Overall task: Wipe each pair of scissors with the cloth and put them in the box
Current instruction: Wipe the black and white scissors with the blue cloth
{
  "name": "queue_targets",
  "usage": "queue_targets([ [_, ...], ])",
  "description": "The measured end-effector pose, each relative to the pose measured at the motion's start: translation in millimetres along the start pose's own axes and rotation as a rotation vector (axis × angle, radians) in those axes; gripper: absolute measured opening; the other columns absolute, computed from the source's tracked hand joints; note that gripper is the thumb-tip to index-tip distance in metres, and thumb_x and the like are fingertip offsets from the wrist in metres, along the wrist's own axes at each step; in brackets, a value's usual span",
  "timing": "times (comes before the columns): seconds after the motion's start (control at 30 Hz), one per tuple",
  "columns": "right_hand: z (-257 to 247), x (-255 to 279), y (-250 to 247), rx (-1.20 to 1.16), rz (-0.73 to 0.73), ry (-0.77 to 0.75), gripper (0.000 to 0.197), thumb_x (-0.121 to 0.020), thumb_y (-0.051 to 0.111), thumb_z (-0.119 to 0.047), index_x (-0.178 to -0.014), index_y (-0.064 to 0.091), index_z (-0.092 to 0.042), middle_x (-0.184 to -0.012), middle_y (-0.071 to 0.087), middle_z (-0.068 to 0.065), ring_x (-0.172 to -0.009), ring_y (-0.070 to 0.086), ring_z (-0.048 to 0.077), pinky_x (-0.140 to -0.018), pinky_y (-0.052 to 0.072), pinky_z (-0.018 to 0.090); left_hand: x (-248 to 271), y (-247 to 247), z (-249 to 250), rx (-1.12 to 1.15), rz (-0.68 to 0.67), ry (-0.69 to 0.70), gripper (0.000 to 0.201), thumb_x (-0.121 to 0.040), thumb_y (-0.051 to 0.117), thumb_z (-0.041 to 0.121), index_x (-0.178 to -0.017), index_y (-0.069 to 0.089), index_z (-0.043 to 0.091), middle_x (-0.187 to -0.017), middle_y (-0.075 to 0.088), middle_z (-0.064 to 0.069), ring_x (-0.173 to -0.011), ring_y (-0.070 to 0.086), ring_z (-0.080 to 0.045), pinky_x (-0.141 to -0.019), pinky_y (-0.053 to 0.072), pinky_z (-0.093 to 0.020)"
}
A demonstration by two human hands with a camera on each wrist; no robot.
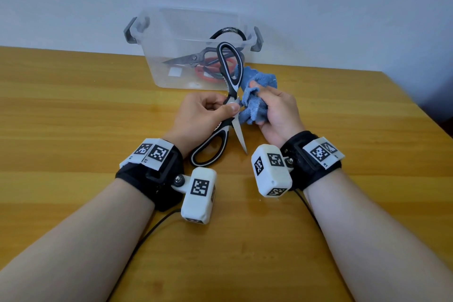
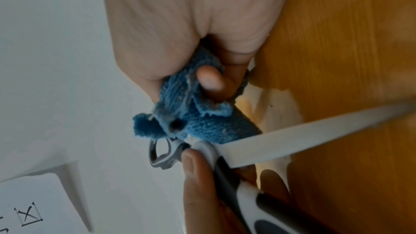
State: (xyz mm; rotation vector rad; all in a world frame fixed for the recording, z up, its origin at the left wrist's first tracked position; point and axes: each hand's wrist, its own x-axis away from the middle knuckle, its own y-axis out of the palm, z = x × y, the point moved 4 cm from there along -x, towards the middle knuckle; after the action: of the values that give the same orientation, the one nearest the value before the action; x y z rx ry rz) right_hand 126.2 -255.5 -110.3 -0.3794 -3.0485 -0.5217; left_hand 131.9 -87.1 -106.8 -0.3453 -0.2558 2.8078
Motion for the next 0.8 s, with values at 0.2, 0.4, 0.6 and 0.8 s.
queue_targets([
  [0.2, -3.1, 0.1, -5.5, -0.102, 0.073, -0.002, 0.02, -0.095, 0.068, -0.014, -0.076, 0.074, -0.011, -0.071, 0.06, 0.011, -0.052, 0.048, 0.018, -0.035, 0.032, 0.021, -0.4, -0.6, 0.6, -0.043, 0.007, 0.01, 0.042, -0.094, 0.075, 0.024, -0.08, 0.061, -0.013, -0.067, 0.045, -0.006, -0.059, 0.039, -0.011, -0.054, 0.031, -0.019],
  [0.4, 1.1, -6.0, -12.4, -0.309, 0.06, 0.113, 0.017, -0.099, 0.064, -0.023, -0.089, 0.059, -0.01, -0.073, 0.046, 0.006, -0.048, 0.048, 0.01, -0.035, 0.036, 0.019, 1.0, -5.7, 2.3, 0.091, 0.138, -0.013, 0.042, -0.097, 0.071, 0.018, -0.071, 0.049, -0.008, -0.058, 0.041, 0.0, -0.047, 0.037, -0.002, -0.051, 0.033, -0.011],
  [0.6, 1.0, 14.5, 20.7, 0.062, -0.342, 0.116, 0.022, -0.085, 0.066, -0.027, -0.085, 0.072, -0.006, -0.073, 0.065, 0.011, -0.044, 0.051, 0.012, -0.033, 0.031, 0.019, 1.1, -5.1, 2.4, 0.156, 0.111, 0.011, 0.039, -0.098, 0.069, 0.014, -0.091, 0.062, -0.023, -0.075, 0.067, -0.025, -0.067, 0.058, -0.011, -0.06, 0.047, -0.016],
  [0.8, 1.2, 10.9, 13.3, 0.12, -0.123, 0.022, 0.02, -0.099, 0.059, -0.006, -0.082, 0.069, -0.003, -0.06, 0.065, 0.006, -0.04, 0.056, 0.011, -0.033, 0.034, 0.017, -1.8, -3.2, -3.4, 0.07, 0.023, -0.001, 0.024, -0.097, 0.072, 0.024, -0.095, 0.079, 0.001, -0.095, 0.077, -0.022, -0.083, 0.067, -0.024, -0.078, 0.053, -0.042],
])
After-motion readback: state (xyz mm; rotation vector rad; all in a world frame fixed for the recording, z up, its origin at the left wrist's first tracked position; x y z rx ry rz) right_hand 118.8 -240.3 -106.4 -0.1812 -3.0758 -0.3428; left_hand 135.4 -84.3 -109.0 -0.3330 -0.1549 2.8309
